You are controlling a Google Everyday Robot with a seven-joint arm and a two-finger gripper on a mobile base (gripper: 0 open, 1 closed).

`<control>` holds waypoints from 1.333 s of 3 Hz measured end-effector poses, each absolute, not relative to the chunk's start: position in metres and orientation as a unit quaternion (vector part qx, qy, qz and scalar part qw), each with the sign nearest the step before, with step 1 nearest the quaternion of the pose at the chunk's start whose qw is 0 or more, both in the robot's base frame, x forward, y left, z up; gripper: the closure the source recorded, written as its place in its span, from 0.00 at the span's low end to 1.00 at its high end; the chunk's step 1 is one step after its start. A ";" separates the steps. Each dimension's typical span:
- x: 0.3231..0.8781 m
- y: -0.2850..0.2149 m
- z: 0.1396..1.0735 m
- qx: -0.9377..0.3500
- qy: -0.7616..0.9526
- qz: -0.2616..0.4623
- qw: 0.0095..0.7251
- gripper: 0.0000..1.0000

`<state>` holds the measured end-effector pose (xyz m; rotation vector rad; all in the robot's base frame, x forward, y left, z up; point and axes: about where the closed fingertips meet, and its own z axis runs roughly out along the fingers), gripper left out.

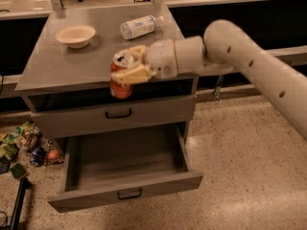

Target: Pick coke can from middle drawer and place on counter

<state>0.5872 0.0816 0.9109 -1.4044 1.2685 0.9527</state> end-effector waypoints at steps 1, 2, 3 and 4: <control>0.622 0.084 0.953 -0.595 0.525 0.365 0.487 1.00; 0.670 0.101 0.959 -0.597 0.546 0.358 0.466 1.00; 0.712 0.117 0.953 -0.596 0.568 0.349 0.447 1.00; 0.743 0.125 0.954 -0.592 0.580 0.339 0.444 0.94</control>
Offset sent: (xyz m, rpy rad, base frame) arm 0.1658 0.0301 0.0930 -0.1144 -0.0236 -0.0873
